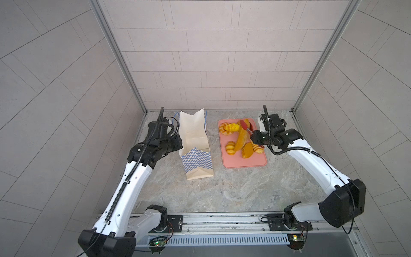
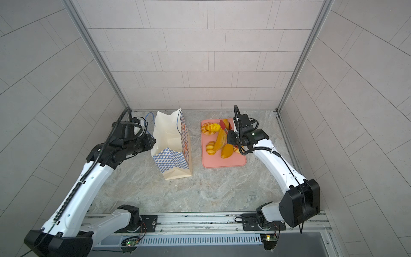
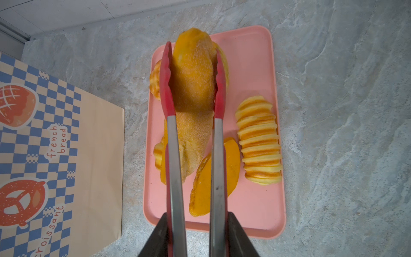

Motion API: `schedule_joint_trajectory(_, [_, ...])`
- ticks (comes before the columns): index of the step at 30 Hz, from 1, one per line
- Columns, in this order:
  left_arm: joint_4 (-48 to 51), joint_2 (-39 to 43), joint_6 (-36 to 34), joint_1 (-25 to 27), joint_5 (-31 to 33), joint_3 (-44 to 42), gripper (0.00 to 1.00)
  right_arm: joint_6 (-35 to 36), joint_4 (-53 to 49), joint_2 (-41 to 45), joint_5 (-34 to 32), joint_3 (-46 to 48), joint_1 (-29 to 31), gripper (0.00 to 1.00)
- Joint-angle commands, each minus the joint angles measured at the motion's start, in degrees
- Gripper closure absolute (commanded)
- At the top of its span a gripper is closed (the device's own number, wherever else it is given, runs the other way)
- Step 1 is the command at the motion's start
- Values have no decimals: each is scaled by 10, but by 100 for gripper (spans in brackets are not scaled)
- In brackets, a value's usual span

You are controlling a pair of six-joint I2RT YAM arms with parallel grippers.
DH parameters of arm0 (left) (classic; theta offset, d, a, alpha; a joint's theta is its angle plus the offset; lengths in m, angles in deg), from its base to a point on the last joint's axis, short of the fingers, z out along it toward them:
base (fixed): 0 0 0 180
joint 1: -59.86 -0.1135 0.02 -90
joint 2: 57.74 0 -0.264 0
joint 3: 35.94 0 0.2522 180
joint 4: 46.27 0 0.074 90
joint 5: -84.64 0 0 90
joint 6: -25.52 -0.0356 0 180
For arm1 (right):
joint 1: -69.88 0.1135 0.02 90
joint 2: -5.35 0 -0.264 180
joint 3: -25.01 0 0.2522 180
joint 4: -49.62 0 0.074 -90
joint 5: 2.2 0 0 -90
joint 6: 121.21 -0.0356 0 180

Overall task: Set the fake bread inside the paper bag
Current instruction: 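Lift the clamped baguette upright with the tongs toward the bag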

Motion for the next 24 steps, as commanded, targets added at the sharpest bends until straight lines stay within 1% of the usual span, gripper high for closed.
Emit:
schedule_joint_trajectory(1, [2,6,-4,2,3,-5,87,7,-1,30,-15,-31,-1,63])
schedule_joint_trajectory(9, [3,8,-4,2,4,-4,86,9,4,56,-8,-55,-1,63])
schedule_joint_trajectory(11, [3,7,-4,2,4,-4,83,10,10,65,-8,-60,-1,63])
schedule_joint_trajectory(19, [6,12,-3,2,6,0,66,15,30,93,-1,-87,-1,64])
schedule_joint_trajectory(24, [10,16,-4,2,9,3,64,13,57,113,15,-100,-1,64])
